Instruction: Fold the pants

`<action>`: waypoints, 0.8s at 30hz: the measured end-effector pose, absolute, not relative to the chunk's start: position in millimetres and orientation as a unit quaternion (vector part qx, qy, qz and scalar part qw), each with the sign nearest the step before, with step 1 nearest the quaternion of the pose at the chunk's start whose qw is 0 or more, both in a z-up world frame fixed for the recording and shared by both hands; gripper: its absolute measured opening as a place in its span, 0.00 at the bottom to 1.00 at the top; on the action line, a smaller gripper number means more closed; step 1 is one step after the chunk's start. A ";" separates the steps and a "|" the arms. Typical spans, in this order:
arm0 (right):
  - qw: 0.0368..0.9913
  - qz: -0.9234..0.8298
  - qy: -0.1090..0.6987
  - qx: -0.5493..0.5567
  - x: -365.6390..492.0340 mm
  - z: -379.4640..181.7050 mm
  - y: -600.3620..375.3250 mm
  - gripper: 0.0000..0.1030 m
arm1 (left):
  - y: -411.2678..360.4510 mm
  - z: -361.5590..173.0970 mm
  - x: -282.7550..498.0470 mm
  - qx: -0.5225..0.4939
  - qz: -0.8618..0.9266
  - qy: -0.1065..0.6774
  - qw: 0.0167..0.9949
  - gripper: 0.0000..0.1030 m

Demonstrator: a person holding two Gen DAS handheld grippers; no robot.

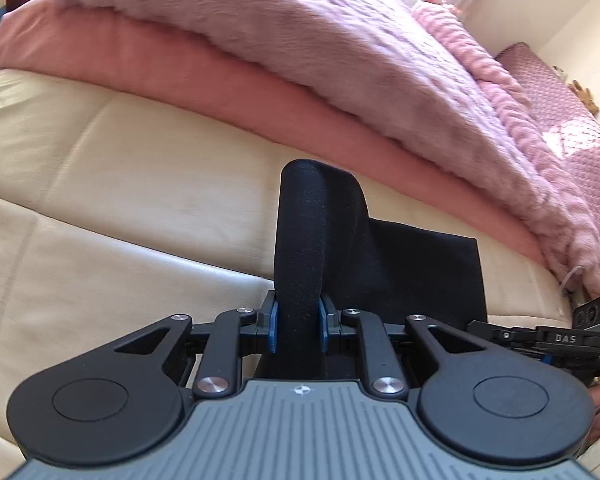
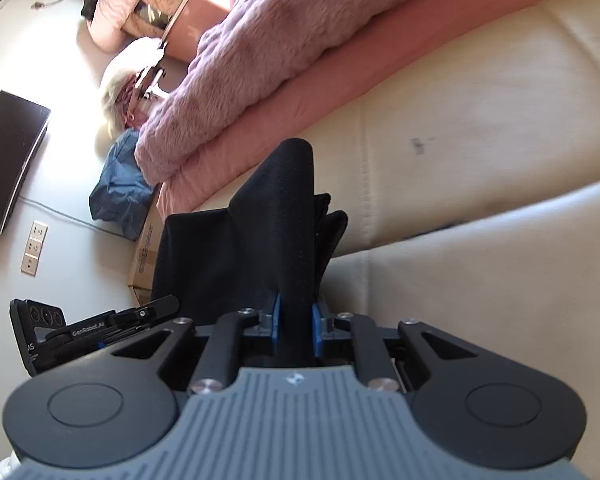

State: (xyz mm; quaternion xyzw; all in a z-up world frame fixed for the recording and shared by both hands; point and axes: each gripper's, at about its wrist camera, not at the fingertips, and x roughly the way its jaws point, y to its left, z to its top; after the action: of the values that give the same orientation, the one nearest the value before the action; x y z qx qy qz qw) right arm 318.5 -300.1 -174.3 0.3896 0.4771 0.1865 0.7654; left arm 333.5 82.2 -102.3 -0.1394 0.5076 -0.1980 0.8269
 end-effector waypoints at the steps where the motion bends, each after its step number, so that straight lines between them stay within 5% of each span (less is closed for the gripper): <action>1: 0.766 0.187 0.481 0.383 323.5 -176.3 -293.4 0.10 | 88.2 -107.6 338.0 -0.141 -0.193 0.511 0.826 0.20; 6: 0.768 0.180 0.494 0.366 338.8 -189.1 -279.8 0.10 | 105.8 -128.1 344.8 -0.126 -0.189 0.522 0.822 0.22; 16: 0.783 0.167 0.506 0.320 342.6 -195.1 -276.4 0.14 | 106.1 -137.1 342.9 -0.099 -0.173 0.525 0.827 0.46; 21: 0.818 0.139 0.496 0.257 331.2 -166.8 -272.9 0.39 | 99.3 -118.3 329.9 -0.054 -0.135 0.517 0.844 0.54; 24: 0.842 0.129 0.469 0.232 315.4 -138.2 -275.0 0.44 | 94.0 -94.1 312.9 -0.019 -0.124 0.489 0.863 0.54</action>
State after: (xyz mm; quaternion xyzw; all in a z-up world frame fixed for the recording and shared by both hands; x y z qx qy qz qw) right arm 315.4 -275.0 -138.2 0.2316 0.4693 0.1294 0.8422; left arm 312.9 94.0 -94.1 -0.0191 0.4893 -0.1235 0.8631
